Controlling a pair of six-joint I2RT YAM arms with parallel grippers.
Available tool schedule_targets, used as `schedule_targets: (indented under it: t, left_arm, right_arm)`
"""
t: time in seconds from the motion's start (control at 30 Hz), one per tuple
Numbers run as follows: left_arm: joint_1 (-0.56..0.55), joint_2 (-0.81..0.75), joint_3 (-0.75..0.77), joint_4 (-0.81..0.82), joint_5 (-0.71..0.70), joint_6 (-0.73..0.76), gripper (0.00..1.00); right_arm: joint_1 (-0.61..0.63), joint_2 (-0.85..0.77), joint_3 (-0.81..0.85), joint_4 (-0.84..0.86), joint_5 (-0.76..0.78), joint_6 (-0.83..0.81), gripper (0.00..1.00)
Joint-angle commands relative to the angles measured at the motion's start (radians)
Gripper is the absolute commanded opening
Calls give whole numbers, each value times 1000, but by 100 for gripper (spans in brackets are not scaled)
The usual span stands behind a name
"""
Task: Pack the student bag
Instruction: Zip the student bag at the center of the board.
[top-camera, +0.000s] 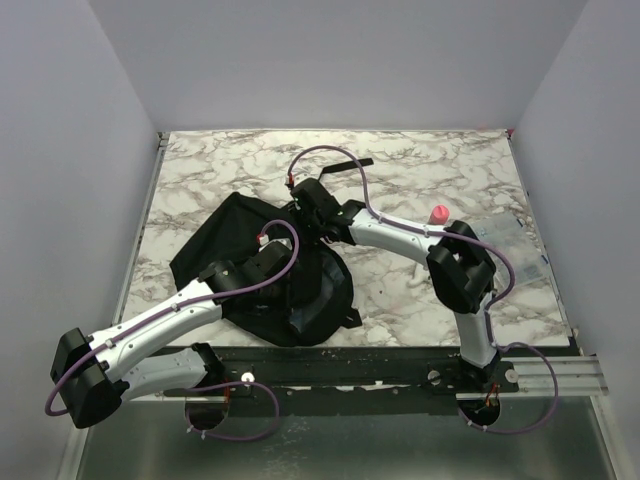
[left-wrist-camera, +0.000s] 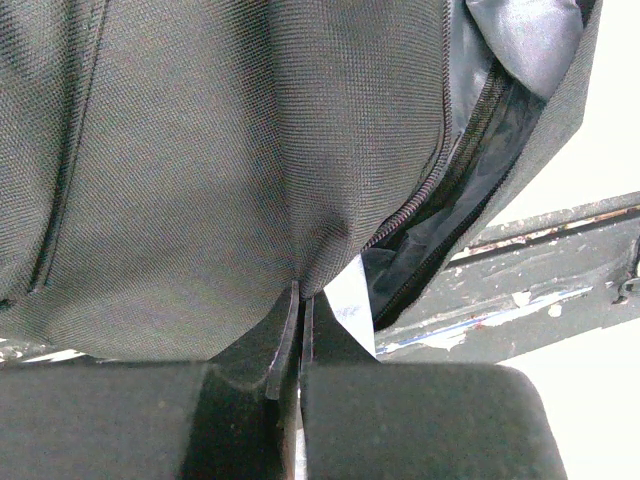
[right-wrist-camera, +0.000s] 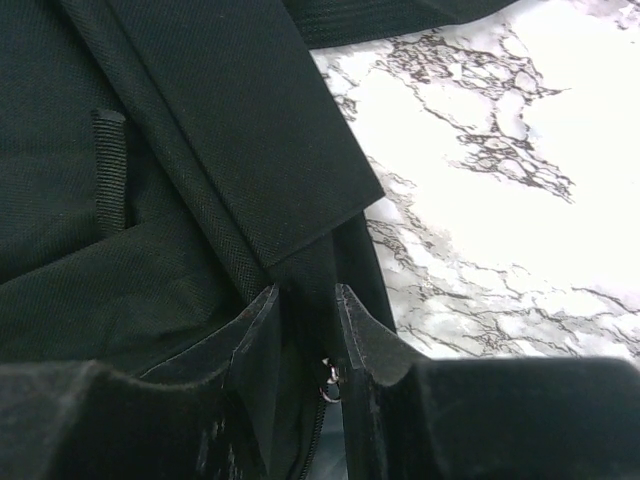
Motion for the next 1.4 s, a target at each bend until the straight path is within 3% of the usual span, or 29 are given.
schedule_targets:
  t: [0.0,0.13,0.23,0.4,0.57,0.9,1.13,1.37]
  left_arm:
    - [2,-14,4,-24,40,7,0]
    - [2,-16,0,-24,40,8,0]
    - [2,-13,-1,-23,41,6,0]
    - [2,-10,-4,-20,40,4,0]
    - [2,-12,1,-20,40,10,0]
    - [2,-12,2,-20,40,9,0]
    - [2,-4,10,-18,40,10,0]
    - [2,9,16,-17,40,10,0]
  right_arm:
    - [9,25,18,-27,99,-10,29]
    - [9,9,-4,-19,170,23,12]
    - [9,-32,-30,-23,210,74,7]
    - [9,-102,-118,51,154,109,8]
    - [9,-101,-155,85,139,117,22]
    - [9,-107,-173,65,136,48,32]
    - [9,-100,-141,17,271,52,31]
    - [9,-151,-183,32,261,159,20]
